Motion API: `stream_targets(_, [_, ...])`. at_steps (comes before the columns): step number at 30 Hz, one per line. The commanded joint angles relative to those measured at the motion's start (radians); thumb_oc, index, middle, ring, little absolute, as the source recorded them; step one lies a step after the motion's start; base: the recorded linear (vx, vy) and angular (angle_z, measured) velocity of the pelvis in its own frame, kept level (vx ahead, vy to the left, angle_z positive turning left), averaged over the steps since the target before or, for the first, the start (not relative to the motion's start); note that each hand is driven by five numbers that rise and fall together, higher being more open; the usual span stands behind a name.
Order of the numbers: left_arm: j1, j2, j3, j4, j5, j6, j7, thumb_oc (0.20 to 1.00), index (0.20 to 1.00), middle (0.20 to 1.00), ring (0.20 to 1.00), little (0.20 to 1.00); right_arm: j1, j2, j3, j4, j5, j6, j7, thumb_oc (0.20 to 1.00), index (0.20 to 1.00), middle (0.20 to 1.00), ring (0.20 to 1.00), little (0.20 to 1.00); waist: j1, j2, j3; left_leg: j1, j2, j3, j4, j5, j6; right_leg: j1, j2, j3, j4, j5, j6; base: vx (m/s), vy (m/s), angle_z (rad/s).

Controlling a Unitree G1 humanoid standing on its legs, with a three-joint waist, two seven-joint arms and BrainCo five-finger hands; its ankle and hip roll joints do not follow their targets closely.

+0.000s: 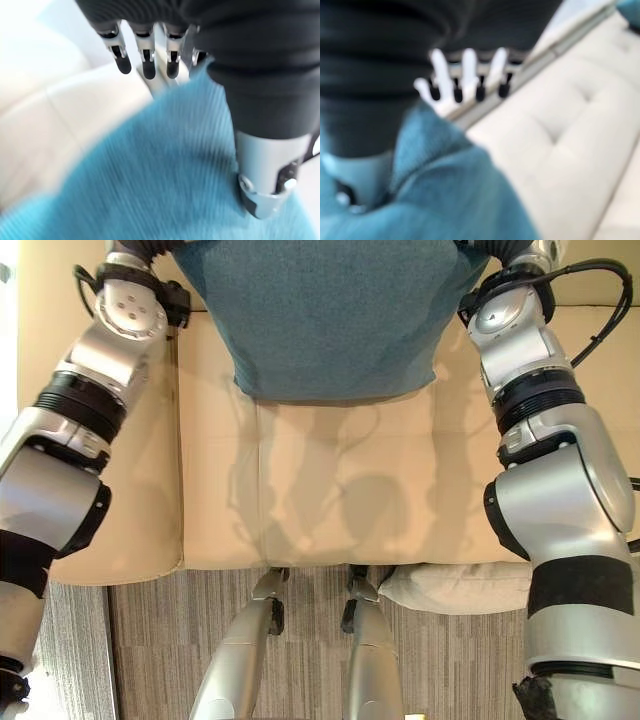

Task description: Pick up all the scattered cushions and arrange them neatly on the sofa.

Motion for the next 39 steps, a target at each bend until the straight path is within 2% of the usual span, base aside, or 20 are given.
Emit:
stream_targets(1, [-0.039,0.02,0.046,0.078,0.038,-0.025,0.062,1.0,1.0,1.0,1.0,1.0,-0.021,-0.019,0.029,0.043,-0.039,0.006,-0.068,1.0,1.0,1.0,1.0,1.0,-0.001,-0.026,-0.078,0.057,-0.006,0.016,0.097,-0.169,-0.059,0.128,-0.05,0.009,-0.131,0.077,0.113,0.0,0.0,0.0])
stream_targets(4, [-0.018,0.066,0.08,0.069,0.066,-0.015,0.114,1.0,1.0,1.0,1.0,1.0,-0.006,-0.06,0.019,0.041,-0.041,0.012,-0.098,1.0,1.0,1.0,1.0,1.0,-0.006,-0.031,-0.088,0.074,-0.007,0.021,0.097,-0.177,-0.058,0.147,-0.05,0.012,-0.137,0.076,0.113,0.02,0.014,0.0])
stream_targets(10, [-0.003,0.166,0.06,0.056,0.099,-0.016,0.104,1.0,1.0,1.0,1.0,1.0,0.005,-0.137,0.037,0.032,-0.043,0.004,-0.086,1.0,1.0,1.0,1.0,1.0,-0.008,-0.033,-0.097,0.099,-0.006,0.026,0.098,-0.184,-0.057,0.171,-0.053,0.012,-0.142,0.079,0.113,0.02,0.003,-0.04])
stream_targets(12, [0.06,0.213,0.09,-0.01,0.092,-0.033,0.105,1.0,1.0,1.0,1.0,1.0,0.048,-0.182,0.009,-0.013,-0.028,-0.007,-0.082,1.0,1.0,1.0,1.0,1.0,-0.007,-0.031,-0.1,0.115,-0.005,0.028,0.095,-0.186,-0.058,0.185,-0.052,0.011,-0.145,0.077,0.112,0.05,-0.005,-0.06])
stream_targets(14, [0.241,0.279,0.18,-0.192,0.1,-0.069,0.09,1.0,1.0,1.0,1.0,1.0,0.209,-0.257,-0.092,-0.143,-0.02,-0.028,-0.06,1.0,1.0,1.0,1.0,1.0,-0.006,-0.031,-0.103,0.159,-0.004,0.03,0.08,-0.189,-0.058,0.222,-0.05,0.008,-0.153,0.071,0.11,0.07,-0.03,-0.11])
stream_targets(16, [0.402,0.297,0.261,-0.31,0.109,-0.086,0.066,1.0,1.0,1.0,1.0,1.0,0.374,-0.299,-0.18,-0.221,-0.031,-0.046,-0.033,1.0,1.0,1.0,1.0,1.0,-0.008,-0.032,-0.104,0.194,-0.003,0.033,0.072,-0.194,-0.058,0.254,-0.048,0.005,-0.158,0.063,0.107,0.05,-0.036,-0.02])
stream_targets(17, [0.412,0.296,0.263,-0.318,0.112,-0.083,0.067,1.0,1.0,1.0,1.0,1.0,0.388,-0.299,-0.189,-0.229,-0.034,-0.044,-0.034,1.0,1.0,1.0,1.0,1.0,-0.007,-0.033,-0.107,0.197,-0.003,0.032,0.071,-0.194,-0.058,0.258,-0.048,0.004,-0.159,0.063,0.107,0.07,-0.056,0.1])
stream_targets(18, [0.635,0.284,0.38,-0.449,0.106,-0.097,0.028,1.0,1.0,1.0,1.0,1.0,0.598,-0.307,-0.323,-0.333,-0.036,-0.061,-0.002,1.0,1.0,1.0,1.0,1.0,-0.008,-0.038,-0.11,0.236,-0.003,0.035,0.06,-0.195,-0.056,0.295,-0.046,0.002,-0.169,0.059,0.104,0.09,-0.074,0.08])
stream_targets(19, [0.742,0.271,0.433,-0.502,0.095,-0.107,-0.004,1.0,1.0,1.0,1.0,1.0,0.711,-0.303,-0.382,-0.371,-0.02,-0.08,0.04,1.0,1.0,1.0,1.0,1.0,-0.007,-0.039,-0.108,0.26,-0.001,0.033,0.058,-0.203,-0.056,0.32,-0.043,0.0,-0.17,0.048,0.102,0.08,-0.072,0.03])
stream_targets(20, [0.75,0.271,0.436,-0.509,0.097,-0.104,-0.004,1.0,1.0,1.0,1.0,1.0,0.724,-0.302,-0.39,-0.379,-0.022,-0.079,0.04,1.0,1.0,1.0,1.0,1.0,-0.007,-0.041,-0.112,0.26,-0.002,0.033,0.054,-0.197,-0.055,0.32,-0.044,-0.001,-0.173,0.052,0.102,0.06,-0.061,-0.04])
stream_targets(22, [1.054,0.205,0.535,-0.638,0.094,-0.1,-0.1,1.0,1.0,1.0,1.0,1.0,1.019,-0.248,-0.522,-0.476,-0.025,-0.102,0.137,1.0,1.0,1.0,1.0,1.0,-0.007,-0.049,-0.111,0.327,0.005,0.033,0.042,-0.205,-0.057,0.391,-0.038,-0.009,-0.189,0.041,0.101,0.08,-0.079,-0.03])
stream_targets(23, [1.058,0.206,0.535,-0.643,0.095,-0.098,-0.1,1.0,1.0,1.0,1.0,1.0,1.028,-0.247,-0.528,-0.483,-0.027,-0.1,0.137,1.0,1.0,1.0,1.0,1.0,-0.007,-0.051,-0.115,0.326,0.003,0.033,0.037,-0.198,-0.056,0.39,-0.04,-0.01,-0.193,0.046,0.101,0.13,-0.104,-0.05])
stream_targets(24, [1.242,0.157,0.574,-0.698,0.106,-0.087,-0.183,1.0,1.0,1.0,1.0,1.0,1.2,-0.195,-0.6,-0.542,-0.043,-0.112,0.209,1.0,1.0,1.0,1.0,1.0,-0.009,-0.05,-0.115,0.373,0.012,0.034,0.024,-0.201,-0.058,0.435,-0.037,-0.013,-0.206,0.039,0.104,0.1,-0.069,-0.05])
stream_targets(25, [1.324,0.126,0.58,-0.702,0.1,-0.082,-0.226,1.0,1.0,1.0,1.0,1.0,1.259,-0.152,-0.62,-0.572,-0.03,-0.127,0.238,1.0,1.0,1.0,1.0,1.0,-0.009,-0.05,-0.121,0.4,0.015,0.036,0.012,-0.199,-0.059,0.456,-0.035,-0.013,-0.214,0.04,0.105,0.1,-0.07,0.0])
stream_targets(26, [1.326,0.127,0.58,-0.704,0.1,-0.081,-0.227,1.0,1.0,1.0,1.0,1.0,1.262,-0.151,-0.622,-0.575,-0.03,-0.126,0.238,1.0,1.0,1.0,1.0,1.0,-0.01,-0.051,-0.123,0.399,0.014,0.036,0.009,-0.194,-0.058,0.455,-0.036,-0.013,-0.216,0.044,0.105,0.07,-0.044,0.02])
stream_targets(30, [1.536,0.012,0.57,-0.571,0.128,-0.023,-0.398,1.0,1.0,1.0,1.0,1.0,1.426,0.0,-0.671,-0.538,-0.061,-0.146,0.349,1.0,1.0,1.0,1.0,1.0,-0.021,-0.04,-0.164,0.5,0.024,0.048,-0.036,-0.188,-0.056,0.54,-0.02,-0.019,-0.244,0.035,0.102,0.11,-0.052,-0.04])
stream_targets(33, [1.553,-0.042,0.545,-0.468,0.194,-0.002,-0.415,1.0,1.0,1.0,1.0,1.0,1.463,0.051,-0.66,-0.499,-0.091,-0.147,0.371,1.0,1.0,1.0,1.0,1.0,-0.026,-0.035,-0.175,0.539,0.029,0.05,-0.051,-0.185,-0.055,0.573,-0.012,-0.017,-0.251,0.028,0.099,0.03,-0.046,-0.03])
stream_targets(34, [1.573,-0.094,0.528,-0.385,0.239,0.018,-0.428,1.0,1.0,1.0,1.0,1.0,1.483,0.09,-0.638,-0.447,-0.121,-0.136,0.385,1.0,1.0,1.0,1.0,1.0,-0.029,-0.031,-0.187,0.567,0.032,0.056,-0.061,-0.184,-0.053,0.594,-0.002,-0.016,-0.253,0.02,0.094,0.01,-0.063,-0.01])
stream_targets(35, [1.571,-0.095,0.527,-0.383,0.239,0.016,-0.427,1.0,1.0,1.0,1.0,1.0,1.483,0.089,-0.638,-0.446,-0.121,-0.137,0.385,1.0,1.0,1.0,1.0,1.0,-0.028,-0.031,-0.184,0.571,0.032,0.056,-0.063,-0.184,-0.053,0.597,-0.001,-0.016,-0.254,0.019,0.094,0.0,-0.06,-0.02])
stream_targets(39, [1.585,-0.2,0.515,-0.096,0.383,0.054,-0.406,1.0,1.0,1.0,1.0,1.0,1.525,0.196,-0.584,-0.246,-0.165,-0.115,0.41,1.0,1.0,1.0,1.0,1.0,-0.031,-0.032,-0.212,0.629,0.048,0.06,-0.082,-0.181,-0.057,0.653,0.024,-0.012,-0.265,-0.007,0.08,-0.03,-0.096,-0.02])
